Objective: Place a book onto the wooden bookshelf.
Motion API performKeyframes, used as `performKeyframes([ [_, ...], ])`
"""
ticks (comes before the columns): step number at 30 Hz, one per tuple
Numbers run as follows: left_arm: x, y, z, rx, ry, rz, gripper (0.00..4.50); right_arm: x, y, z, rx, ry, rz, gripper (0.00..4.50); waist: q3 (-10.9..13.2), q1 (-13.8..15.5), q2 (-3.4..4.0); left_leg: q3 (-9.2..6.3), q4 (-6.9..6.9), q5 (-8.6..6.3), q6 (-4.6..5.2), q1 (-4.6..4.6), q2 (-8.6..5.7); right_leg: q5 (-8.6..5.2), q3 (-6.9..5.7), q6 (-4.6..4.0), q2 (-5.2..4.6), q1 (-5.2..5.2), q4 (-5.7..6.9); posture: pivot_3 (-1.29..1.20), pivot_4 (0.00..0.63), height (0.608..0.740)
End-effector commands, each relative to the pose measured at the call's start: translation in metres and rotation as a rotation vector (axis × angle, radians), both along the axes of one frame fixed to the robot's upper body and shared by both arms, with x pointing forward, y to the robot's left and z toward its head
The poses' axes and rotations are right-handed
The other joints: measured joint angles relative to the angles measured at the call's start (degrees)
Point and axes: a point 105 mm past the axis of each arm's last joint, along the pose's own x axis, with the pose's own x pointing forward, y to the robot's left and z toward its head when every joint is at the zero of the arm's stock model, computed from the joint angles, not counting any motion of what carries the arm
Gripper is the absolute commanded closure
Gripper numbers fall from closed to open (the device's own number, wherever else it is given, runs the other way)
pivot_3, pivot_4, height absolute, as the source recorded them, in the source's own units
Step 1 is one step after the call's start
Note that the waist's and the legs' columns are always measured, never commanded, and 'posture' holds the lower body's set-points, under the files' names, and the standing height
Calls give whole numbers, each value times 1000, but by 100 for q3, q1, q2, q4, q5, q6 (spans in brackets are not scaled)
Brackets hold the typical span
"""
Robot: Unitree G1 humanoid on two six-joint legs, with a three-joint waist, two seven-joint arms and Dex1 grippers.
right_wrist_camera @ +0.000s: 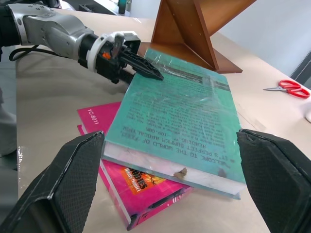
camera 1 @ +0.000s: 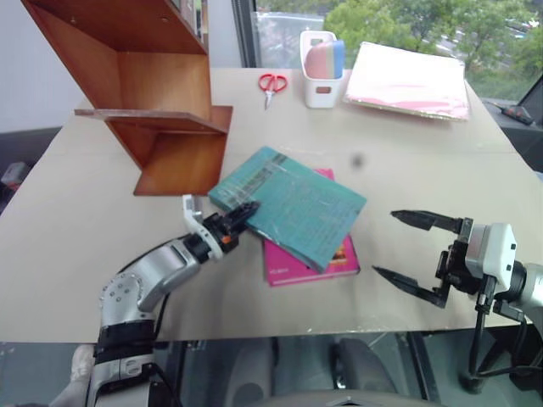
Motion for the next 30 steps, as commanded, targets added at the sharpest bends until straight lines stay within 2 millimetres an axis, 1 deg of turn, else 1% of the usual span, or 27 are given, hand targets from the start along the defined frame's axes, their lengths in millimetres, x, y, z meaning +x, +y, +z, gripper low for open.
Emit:
performKeyframes([
  [1,-2,3,13,9,-27,-5,4482,-1,3,7,10,-41,13,0,0,1,0,0,0,0,0,0,0,0,0,0,0,0,0,0,150,740],
  [5,1,12,48,-3,-146,-15,4482,1,3,7,12,-41,15,0,3,2,-2,-1,0,0,0,-2,1,0,-1,0,1,-2,0,0,150,740],
  [8,1,9,72,20,-240,-51,4482,2,4,7,16,-44,15,0,4,20,-4,-2,0,0,0,-6,0,0,-4,0,1,-4,-1,0,150,740],
  [9,2,3,84,50,-285,-80,4482,3,3,8,22,-48,13,0,4,28,-4,-2,0,0,0,-7,-1,0,-5,0,0,-4,-4,0,150,740],
  [10,2,-1,92,71,-314,-98,4482,3,3,9,26,-50,12,0,6,39,-8,-2,-1,0,0,-9,-1,0,-5,1,0,-4,-9,0,150,740],
  [13,-1,-33,137,174,-515,-199,4482,5,1,14,52,-68,-3,0,13,99,-18,-9,-1,0,0,-17,-2,1,-13,2,0,-3,-15,0,150,740],
  [14,-4,-41,149,207,-577,-227,4482,5,1,16,59,-72,-8,0,14,114,-19,-16,-1,0,0,-22,-4,2,-21,3,1,-4,-17,0,150,740],
  [15,-6,-46,156,255,-631,-243,4482,5,1,16,66,-75,-12,0,14,121,-19,-19,-1,0,0,-26,-4,2,-24,4,1,-3,-24,0,150,740],
  [17,-12,-61,182,392,-801,-272,4482,6,0,18,80,-83,-25,0,13,122,-18,-19,-6,0,0,-27,-5,2,-26,4,2,-1,-35,0,150,740],
  [19,-17,-77,212,694,-1070,-249,4482,6,-5,20,89,-95,-46,0,18,115,-18,-21,-24,0,-1,-26,-5,3,-29,4,3,0,-48,0,150,740],
  [20,-19,-80,225,831,-1192,-225,4482,6,-6,20,88,-98,-51,0,16,107,-13,-29,-35,1,-2,-32,-4,3,-38,4,8,-2,-64,0,150,740],
  [21,-18,-81,235,991,-1318,-187,4482,6,-8,19,88,-100,-56,0,14,103,-10,-27,-45,1,-2,-29,-4,3,-37,4,8,-1,-74,0,150,740],
  [23,-16,-83,257,1330,-1654,-89,4482,7,-9,18,89,-104,-64,0,18,90,-9,-22,-68,1,-5,-22,-6,2,-33,4,7,-2,-83,0,150,740],
  [24,-13,-82,265,1491,-1769,-79,4482,8,-9,18,94,-108,-68,0,17,93,2,-16,-83,2,-6,-15,-8,2,-29,3,5,-2,-91,0,150,740],
  [25,-13,-83,273,1565,-1861,-96,4482,9,-10,18,99,-112,-71,0,18,96,7,-12,-92,14,-27,-10,-9,1,-27,1,4,-1,-94,0,150,740],
  [27,-16,-83,283,1669,-1992,-146,4482,12,-10,18,105,-119,-74,0,20,121,9,-11,-97,12,-23,-13,-9,-1,-28,-1,5,-3,-101,0,150,740],
  [28,-16,-83,284,1694,-2029,-181,4482,13,-10,17,106,-122,-74,0,22,120,11,-11,-97,5,-10,-18,-8,-1,-30,0,4,-4,-107,0,150,740],
  [30,-13,-80,289,1749,-2040,-254,4482,17,-9,16,111,-131,-72,0,24,119,8,-6,-92,0,-2,-27,-7,-2,-28,1,1,-5,-112,0,150,740],
])
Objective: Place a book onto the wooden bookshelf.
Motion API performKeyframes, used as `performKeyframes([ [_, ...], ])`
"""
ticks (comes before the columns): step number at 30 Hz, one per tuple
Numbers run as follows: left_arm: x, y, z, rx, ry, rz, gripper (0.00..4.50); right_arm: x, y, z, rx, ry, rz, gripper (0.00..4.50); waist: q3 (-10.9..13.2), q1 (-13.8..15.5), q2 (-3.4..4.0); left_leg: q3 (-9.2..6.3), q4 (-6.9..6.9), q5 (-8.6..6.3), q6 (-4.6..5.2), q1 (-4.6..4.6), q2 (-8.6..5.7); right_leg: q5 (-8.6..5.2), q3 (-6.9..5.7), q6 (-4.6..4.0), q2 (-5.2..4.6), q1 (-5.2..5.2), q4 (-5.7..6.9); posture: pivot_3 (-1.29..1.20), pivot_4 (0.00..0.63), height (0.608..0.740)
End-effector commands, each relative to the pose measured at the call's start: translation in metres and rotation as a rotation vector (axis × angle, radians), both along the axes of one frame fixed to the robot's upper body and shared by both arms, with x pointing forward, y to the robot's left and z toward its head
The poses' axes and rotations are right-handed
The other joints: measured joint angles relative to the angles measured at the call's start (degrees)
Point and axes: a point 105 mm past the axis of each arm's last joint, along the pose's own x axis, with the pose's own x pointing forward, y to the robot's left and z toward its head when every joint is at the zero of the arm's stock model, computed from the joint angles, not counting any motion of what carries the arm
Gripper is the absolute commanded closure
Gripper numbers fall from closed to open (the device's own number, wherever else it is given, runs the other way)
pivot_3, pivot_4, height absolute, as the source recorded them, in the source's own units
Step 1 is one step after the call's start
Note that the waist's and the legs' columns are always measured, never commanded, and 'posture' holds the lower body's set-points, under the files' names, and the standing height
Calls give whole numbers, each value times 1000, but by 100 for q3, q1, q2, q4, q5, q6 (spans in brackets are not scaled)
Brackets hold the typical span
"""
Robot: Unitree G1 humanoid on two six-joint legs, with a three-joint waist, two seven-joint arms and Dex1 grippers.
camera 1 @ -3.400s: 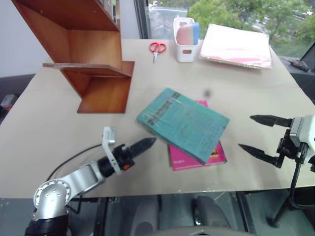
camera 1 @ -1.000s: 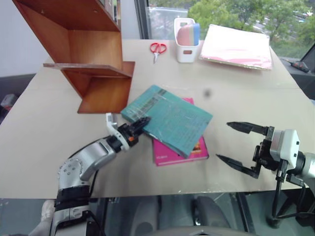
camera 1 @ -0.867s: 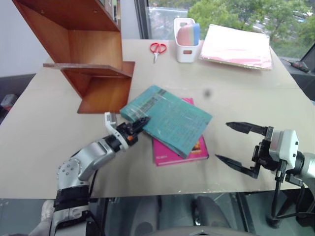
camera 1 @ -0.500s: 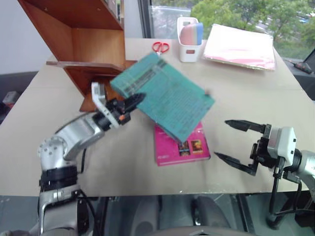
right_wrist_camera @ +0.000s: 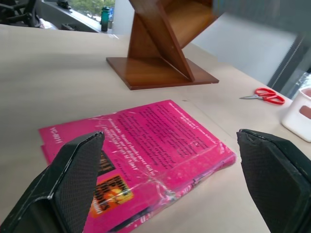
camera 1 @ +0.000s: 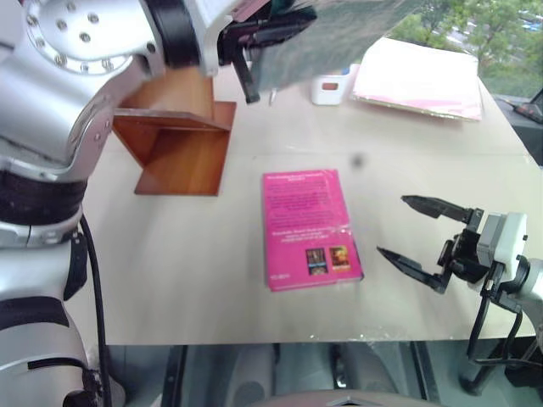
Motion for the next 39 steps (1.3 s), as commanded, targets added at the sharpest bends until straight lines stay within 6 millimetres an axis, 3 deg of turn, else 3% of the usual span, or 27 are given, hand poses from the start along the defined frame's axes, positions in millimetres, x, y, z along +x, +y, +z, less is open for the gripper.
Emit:
performKeyframes([
  [1,-3,5,13,148,-54,2,4482,5,2,8,13,-68,8,0,7,-7,-4,0,1,0,0,-3,0,0,0,1,0,-3,0,0,150,740],
  [4,-10,7,22,195,50,-1,4482,13,4,8,23,-91,19,0,18,-52,-7,-1,9,1,1,-21,4,1,-1,2,3,-25,10,0,150,740],
  [11,-21,19,48,316,36,132,4482,28,13,8,45,-128,60,0,35,-144,5,-11,17,1,1,-33,3,-1,-8,4,3,-34,30,0,150,740],
  [17,-20,43,59,391,138,402,4482,40,22,9,56,-154,102,0,59,-173,23,-14,22,1,1,-29,4,-6,-10,13,5,-34,39,0,150,740],
  [22,3,91,42,536,141,678,4482,45,28,10,65,-165,126,0,69,-186,39,-10,21,2,1,-17,8,-5,-4,9,8,-32,52,0,150,740],
  [34,9,127,14,604,208,840,4482,52,39,19,87,-184,171,0,77,-167,31,-18,30,3,1,-28,14,0,-14,3,11,-34,53,0,150,740],
  [39,9,146,-9,651,241,911,4482,60,45,30,127,-122,179,0,77,-175,33,-17,36,3,1,-26,14,0,-13,2,10,-33,63,0,150,740],
])
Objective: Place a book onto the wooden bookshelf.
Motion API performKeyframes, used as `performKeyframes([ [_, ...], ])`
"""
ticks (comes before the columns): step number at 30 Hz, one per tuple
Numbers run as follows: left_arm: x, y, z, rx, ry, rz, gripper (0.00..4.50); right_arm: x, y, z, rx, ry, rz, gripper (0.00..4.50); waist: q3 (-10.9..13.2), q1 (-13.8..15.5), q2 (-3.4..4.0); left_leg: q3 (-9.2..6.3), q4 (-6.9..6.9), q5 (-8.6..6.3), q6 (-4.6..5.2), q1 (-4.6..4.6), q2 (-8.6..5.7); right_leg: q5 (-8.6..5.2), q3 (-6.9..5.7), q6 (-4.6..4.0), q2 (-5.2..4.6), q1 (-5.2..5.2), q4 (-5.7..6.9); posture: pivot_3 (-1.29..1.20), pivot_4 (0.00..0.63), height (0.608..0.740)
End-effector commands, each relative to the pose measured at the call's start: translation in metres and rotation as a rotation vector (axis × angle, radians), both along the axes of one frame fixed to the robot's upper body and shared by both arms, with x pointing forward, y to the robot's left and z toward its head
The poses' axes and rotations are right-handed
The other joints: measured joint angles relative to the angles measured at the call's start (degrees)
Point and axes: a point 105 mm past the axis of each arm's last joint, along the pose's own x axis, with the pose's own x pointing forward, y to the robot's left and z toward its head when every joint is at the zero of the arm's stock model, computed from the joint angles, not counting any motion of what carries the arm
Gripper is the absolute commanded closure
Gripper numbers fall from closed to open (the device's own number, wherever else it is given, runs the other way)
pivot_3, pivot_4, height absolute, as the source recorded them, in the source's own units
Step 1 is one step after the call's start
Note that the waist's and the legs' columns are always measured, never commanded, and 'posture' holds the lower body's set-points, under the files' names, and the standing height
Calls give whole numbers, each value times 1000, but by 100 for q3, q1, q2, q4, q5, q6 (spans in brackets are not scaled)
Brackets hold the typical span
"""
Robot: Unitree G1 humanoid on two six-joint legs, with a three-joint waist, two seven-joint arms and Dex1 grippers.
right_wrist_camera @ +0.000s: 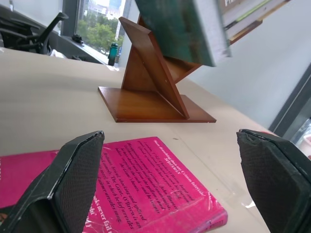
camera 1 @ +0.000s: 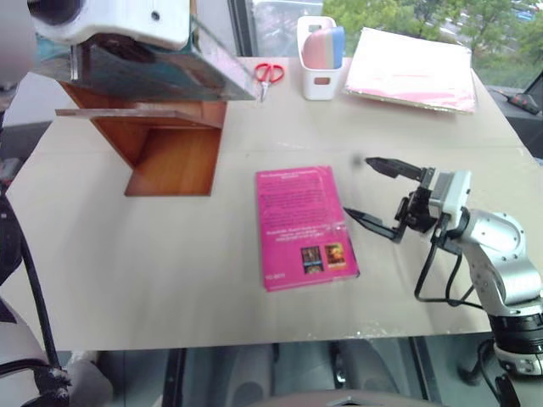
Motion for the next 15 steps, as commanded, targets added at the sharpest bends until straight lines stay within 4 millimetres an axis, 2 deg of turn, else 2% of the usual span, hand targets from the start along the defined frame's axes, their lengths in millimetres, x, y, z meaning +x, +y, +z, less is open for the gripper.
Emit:
performKeyframes([
  [1,-11,11,8,22,-68,36,4482,0,5,18,32,-13,22,0,0,-2,0,-1,5,0,0,0,0,0,-1,0,0,0,7,0,150,740],
  [8,-10,26,-15,57,-55,64,4482,4,11,37,44,-17,28,0,0,-143,1,4,40,-1,1,15,1,-3,12,-3,4,0,70,0,150,740],
  [12,-10,22,-22,18,-45,58,4482,5,13,40,42,-13,31,0,0,-157,1,11,45,-1,2,31,12,-3,28,-3,19,0,87,0,150,740],
  [13,-10,21,-24,6,-45,55,3581,5,13,40,39,-10,27,0,0,-156,1,13,47,-1,2,32,13,-3,31,-3,20,0,87,0,150,740],
  [15,-10,17,-26,-25,-43,50,2773,7,13,41,35,-11,21,0,0,-136,1,17,48,-1,2,32,13,-3,33,-3,20,0,88,0,150,740],
])
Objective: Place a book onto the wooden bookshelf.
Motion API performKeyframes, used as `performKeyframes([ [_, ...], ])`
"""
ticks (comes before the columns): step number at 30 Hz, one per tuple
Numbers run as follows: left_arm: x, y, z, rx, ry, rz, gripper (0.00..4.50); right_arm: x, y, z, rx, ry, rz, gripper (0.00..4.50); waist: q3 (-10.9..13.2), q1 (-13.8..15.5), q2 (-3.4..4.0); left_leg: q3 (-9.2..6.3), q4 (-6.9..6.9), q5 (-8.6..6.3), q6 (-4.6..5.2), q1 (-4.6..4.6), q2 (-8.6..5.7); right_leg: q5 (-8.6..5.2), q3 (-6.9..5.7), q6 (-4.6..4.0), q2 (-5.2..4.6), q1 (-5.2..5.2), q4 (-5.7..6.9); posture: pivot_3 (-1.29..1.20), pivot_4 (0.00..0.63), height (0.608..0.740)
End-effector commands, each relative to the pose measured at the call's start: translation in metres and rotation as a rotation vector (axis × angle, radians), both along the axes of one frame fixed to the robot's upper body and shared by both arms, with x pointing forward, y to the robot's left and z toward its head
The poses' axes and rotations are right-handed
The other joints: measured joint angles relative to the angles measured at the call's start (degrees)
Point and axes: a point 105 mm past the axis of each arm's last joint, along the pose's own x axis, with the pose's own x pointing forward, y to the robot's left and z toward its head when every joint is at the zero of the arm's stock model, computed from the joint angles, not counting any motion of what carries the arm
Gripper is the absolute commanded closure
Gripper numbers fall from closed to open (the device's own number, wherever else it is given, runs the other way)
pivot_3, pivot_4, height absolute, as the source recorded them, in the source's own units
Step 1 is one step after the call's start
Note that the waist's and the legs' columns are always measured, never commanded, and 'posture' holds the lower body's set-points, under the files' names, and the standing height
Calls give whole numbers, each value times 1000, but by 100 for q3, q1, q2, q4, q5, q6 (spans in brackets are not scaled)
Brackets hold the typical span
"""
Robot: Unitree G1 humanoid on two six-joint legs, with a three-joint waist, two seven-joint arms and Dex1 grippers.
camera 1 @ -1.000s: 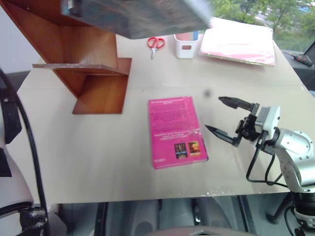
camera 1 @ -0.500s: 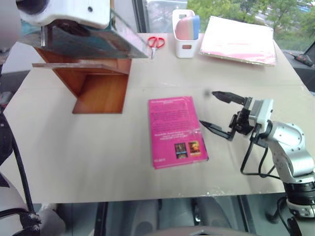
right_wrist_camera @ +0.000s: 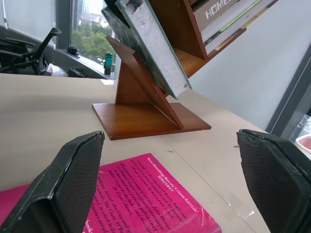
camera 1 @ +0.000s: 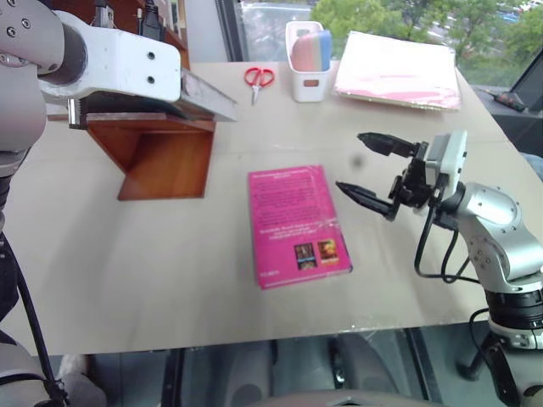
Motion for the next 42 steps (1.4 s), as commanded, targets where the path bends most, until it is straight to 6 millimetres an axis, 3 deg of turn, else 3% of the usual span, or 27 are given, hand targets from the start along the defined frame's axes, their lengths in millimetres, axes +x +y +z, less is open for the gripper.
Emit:
performKeyframes([
  [1,-5,-1,2,-63,-14,17,2313,-6,1,14,9,-53,9,0,0,24,-1,1,0,0,0,-1,0,0,0,0,0,0,0,0,150,740],
  [6,-9,-13,12,-209,-55,22,314,-3,-2,10,-10,-38,13,0,1,51,-2,-2,8,-1,1,-14,-3,1,-4,1,-4,-1,-6,0,150,740],
  [11,-25,-15,35,-404,-153,-5,314,-3,-6,9,-34,-24,28,0,2,16,-3,-5,8,0,0,-13,-1,1,-5,1,-1,-2,-3,0,150,740],
  [17,-70,-71,60,-912,-197,-430,314,-8,-19,8,-78,1,35,0,3,70,-9,-16,14,0,0,-17,-5,0,-21,2,-8,6,-7,0,150,740],
  [21,-79,-96,33,-1191,-109,-572,314,-11,-27,4,-99,29,1,0,-2,68,1,-30,30,0,0,-21,-5,1,-34,3,-7,13,-7,0,150,740],
  [24,-71,-110,8,-1419,-70,-619,314,-12,-37,-5,-127,87,-59,0,0,66,-4,-42,40,0,-1,-2,-5,1,-43,2,-2,36,8,0,150,740],
  [26,-61,-121,-33,-1475,14,-577,144,-9,-48,-15,-164,123,-125,0,-13,59,12,-51,50,0,-1,-3,-5,3,-49,1,-2,41,9,0,150,740],
  [29,-59,-122,-76,-1661,181,-485,144,-4,-66,-25,-184,160,-231,0,-12,33,9,-38,46,-1,0,22,-10,4,-35,2,-11,66,-2,0,150,740],
  [33,-52,-85,-135,-1654,88,-228,144,-19,-100,-49,-260,237,-344,0,-24,55,17,-46,38,-1,0,17,-11,4,-42,0,-11,61,-9,0,150,740],
  [39,-71,-22,-183,-1572,104,-50,144,-48,-137,-72,-343,310,-452,0,-24,76,13,-44,33,-1,0,26,-16,2,-45,-2,-19,71,-17,0,150,740],
  [42,-80,0,-192,-1519,116,-13,144,-57,-144,-75,-344,332,-476,0,-29,69,7,-41,33,-2,-1,36,-14,-1,-43,-5,-22,79,-21,0,150,740],
])
